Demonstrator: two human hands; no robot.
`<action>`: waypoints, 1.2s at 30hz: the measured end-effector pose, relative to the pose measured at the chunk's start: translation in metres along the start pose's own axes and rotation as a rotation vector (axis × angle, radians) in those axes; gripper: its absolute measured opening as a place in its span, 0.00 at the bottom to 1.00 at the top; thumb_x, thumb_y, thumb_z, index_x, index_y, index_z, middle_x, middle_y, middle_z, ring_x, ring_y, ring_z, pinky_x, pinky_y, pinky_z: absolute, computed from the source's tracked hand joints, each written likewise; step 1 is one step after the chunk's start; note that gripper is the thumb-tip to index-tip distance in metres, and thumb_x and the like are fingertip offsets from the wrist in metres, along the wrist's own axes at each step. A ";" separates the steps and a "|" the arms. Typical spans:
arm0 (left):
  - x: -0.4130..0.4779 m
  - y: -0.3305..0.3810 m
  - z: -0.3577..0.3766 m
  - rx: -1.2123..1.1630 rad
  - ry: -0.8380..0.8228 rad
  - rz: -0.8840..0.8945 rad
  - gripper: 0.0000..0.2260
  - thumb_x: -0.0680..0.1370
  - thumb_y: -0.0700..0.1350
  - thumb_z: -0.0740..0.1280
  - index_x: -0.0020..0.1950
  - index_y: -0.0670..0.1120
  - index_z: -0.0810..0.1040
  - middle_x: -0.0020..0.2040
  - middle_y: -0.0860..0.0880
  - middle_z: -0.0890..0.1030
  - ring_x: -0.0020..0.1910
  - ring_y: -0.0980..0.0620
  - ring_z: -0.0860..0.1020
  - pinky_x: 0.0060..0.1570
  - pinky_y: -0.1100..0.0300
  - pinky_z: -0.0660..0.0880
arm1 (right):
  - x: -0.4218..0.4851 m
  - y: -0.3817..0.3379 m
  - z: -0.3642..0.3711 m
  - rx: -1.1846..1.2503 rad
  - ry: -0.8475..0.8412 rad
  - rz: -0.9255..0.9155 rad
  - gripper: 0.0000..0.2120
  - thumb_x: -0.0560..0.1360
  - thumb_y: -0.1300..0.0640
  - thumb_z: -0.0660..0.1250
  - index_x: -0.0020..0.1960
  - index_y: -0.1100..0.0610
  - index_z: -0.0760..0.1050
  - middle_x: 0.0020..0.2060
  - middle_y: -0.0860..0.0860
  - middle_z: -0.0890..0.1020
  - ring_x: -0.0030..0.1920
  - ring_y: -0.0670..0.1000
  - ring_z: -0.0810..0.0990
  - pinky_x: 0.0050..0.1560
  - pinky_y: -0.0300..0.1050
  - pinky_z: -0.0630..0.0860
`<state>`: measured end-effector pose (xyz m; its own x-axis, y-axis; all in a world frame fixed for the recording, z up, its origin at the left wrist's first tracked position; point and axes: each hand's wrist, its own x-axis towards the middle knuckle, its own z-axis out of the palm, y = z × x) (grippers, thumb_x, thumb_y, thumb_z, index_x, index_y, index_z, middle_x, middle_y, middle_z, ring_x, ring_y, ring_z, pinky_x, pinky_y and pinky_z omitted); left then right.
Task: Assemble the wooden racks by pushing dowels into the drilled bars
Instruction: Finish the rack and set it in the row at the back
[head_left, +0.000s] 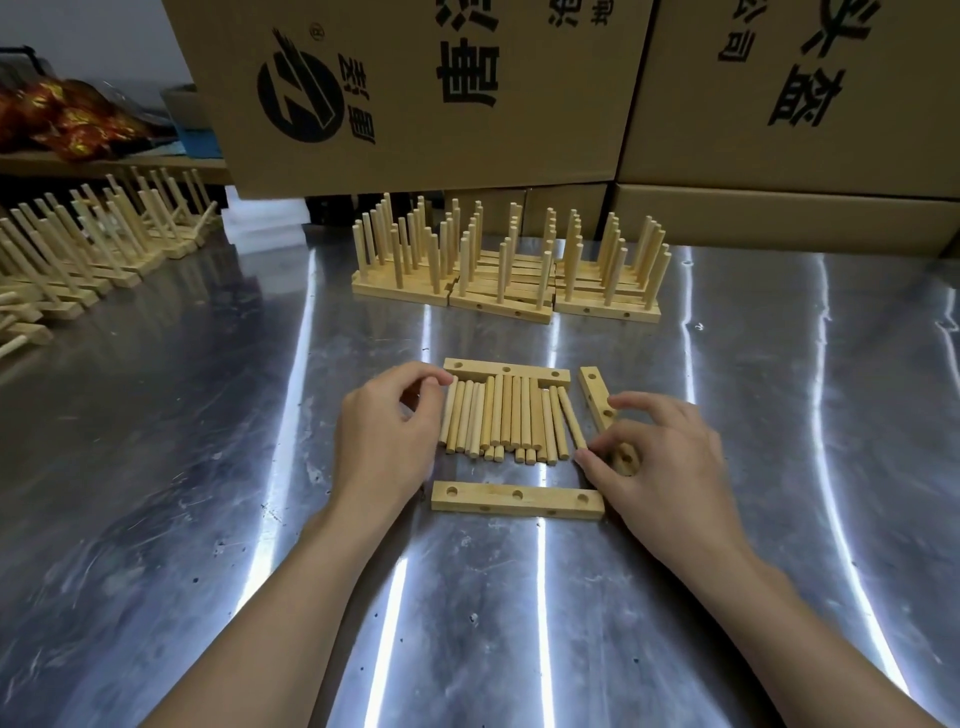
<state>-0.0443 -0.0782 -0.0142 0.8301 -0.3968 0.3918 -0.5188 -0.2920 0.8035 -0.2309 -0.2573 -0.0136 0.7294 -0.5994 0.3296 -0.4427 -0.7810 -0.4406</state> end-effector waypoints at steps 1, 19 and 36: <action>0.000 0.002 0.000 -0.018 0.002 -0.002 0.11 0.85 0.49 0.64 0.49 0.60 0.84 0.41 0.60 0.84 0.28 0.56 0.79 0.26 0.65 0.69 | 0.000 -0.001 -0.001 -0.002 0.018 0.002 0.06 0.75 0.43 0.76 0.45 0.45 0.86 0.62 0.40 0.78 0.68 0.46 0.70 0.61 0.47 0.61; -0.027 0.058 -0.001 -0.753 -0.367 -0.186 0.13 0.77 0.48 0.76 0.59 0.48 0.84 0.47 0.46 0.89 0.42 0.58 0.82 0.41 0.69 0.75 | -0.026 -0.032 -0.023 0.536 0.212 -0.272 0.09 0.75 0.55 0.80 0.52 0.50 0.83 0.46 0.40 0.85 0.51 0.45 0.84 0.54 0.38 0.76; -0.010 0.039 -0.050 0.283 -0.947 0.050 0.24 0.65 0.58 0.87 0.56 0.63 0.80 0.48 0.61 0.79 0.42 0.61 0.78 0.41 0.66 0.74 | -0.029 -0.033 -0.014 0.273 -0.121 -0.309 0.04 0.81 0.45 0.70 0.50 0.43 0.82 0.43 0.38 0.80 0.50 0.42 0.78 0.48 0.39 0.72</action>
<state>-0.0623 -0.0424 0.0358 0.3641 -0.9103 -0.1971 -0.6810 -0.4045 0.6105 -0.2443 -0.2166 0.0033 0.8693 -0.3069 0.3875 -0.0512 -0.8356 -0.5469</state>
